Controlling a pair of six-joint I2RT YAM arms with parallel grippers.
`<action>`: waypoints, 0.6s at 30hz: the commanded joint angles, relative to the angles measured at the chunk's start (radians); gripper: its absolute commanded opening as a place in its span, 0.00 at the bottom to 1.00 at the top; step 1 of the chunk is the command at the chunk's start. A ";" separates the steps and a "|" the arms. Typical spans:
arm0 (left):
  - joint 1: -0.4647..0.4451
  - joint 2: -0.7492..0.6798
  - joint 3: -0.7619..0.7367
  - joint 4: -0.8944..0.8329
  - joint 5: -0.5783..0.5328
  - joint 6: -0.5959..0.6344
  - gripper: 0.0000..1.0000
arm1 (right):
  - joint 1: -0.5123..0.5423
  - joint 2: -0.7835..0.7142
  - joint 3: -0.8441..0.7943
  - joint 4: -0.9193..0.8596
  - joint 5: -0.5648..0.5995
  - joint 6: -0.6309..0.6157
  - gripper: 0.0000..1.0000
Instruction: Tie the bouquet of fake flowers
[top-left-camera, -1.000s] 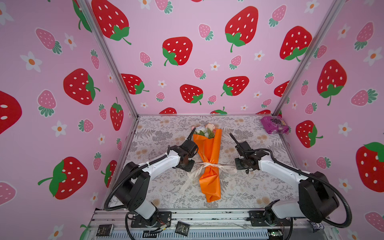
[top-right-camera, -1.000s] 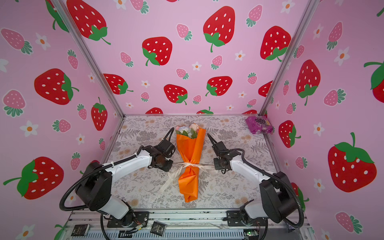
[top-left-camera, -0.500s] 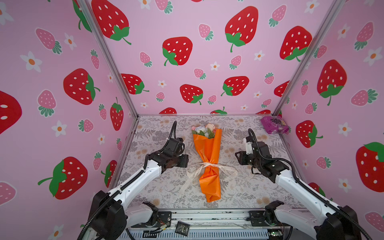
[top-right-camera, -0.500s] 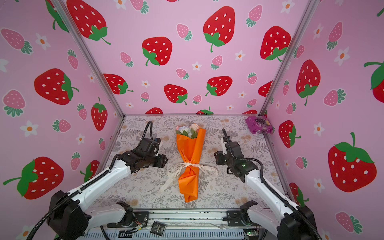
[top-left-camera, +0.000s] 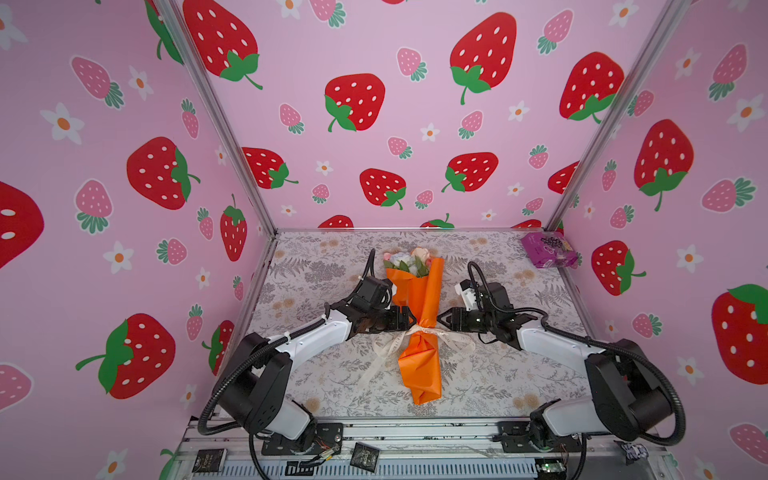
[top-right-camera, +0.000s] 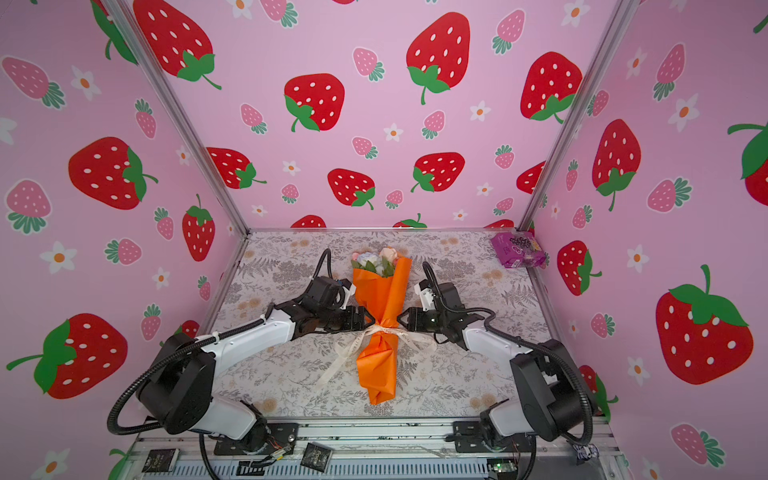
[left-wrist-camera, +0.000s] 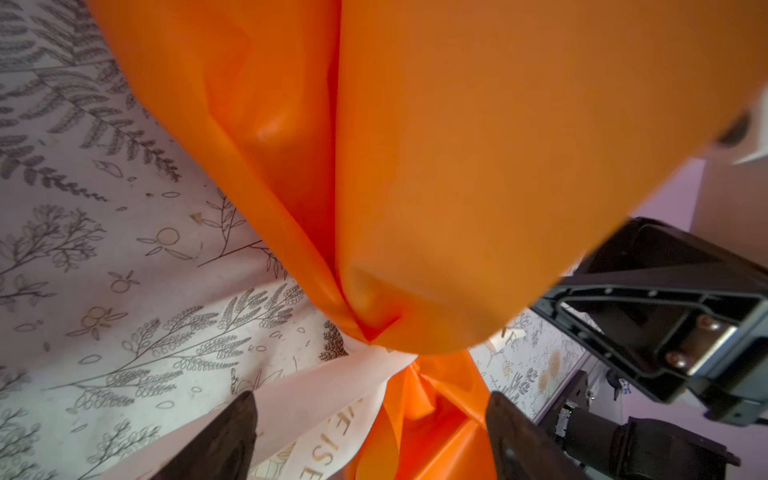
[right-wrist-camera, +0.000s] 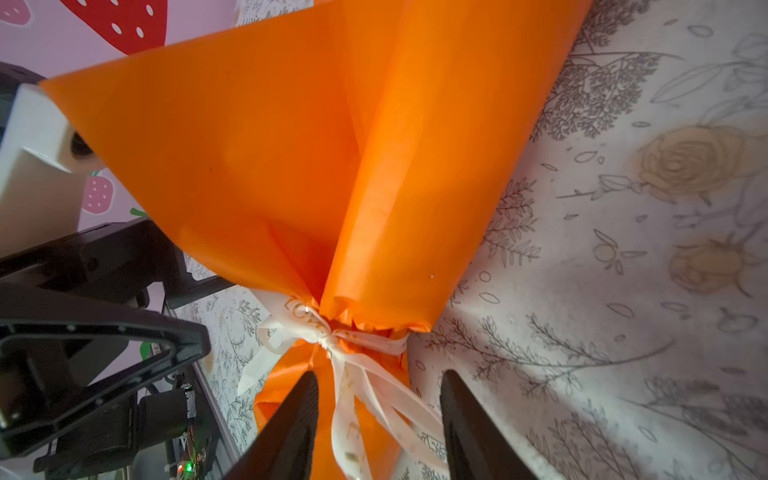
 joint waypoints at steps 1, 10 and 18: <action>0.001 0.035 0.059 0.056 -0.018 -0.028 0.88 | 0.006 0.039 0.019 0.048 -0.038 0.000 0.51; 0.091 0.182 0.081 0.185 0.058 -0.060 0.72 | 0.006 0.133 0.012 0.138 -0.071 0.018 0.55; 0.140 0.301 0.063 0.337 0.199 -0.105 0.39 | 0.004 0.207 0.004 0.240 -0.119 0.067 0.55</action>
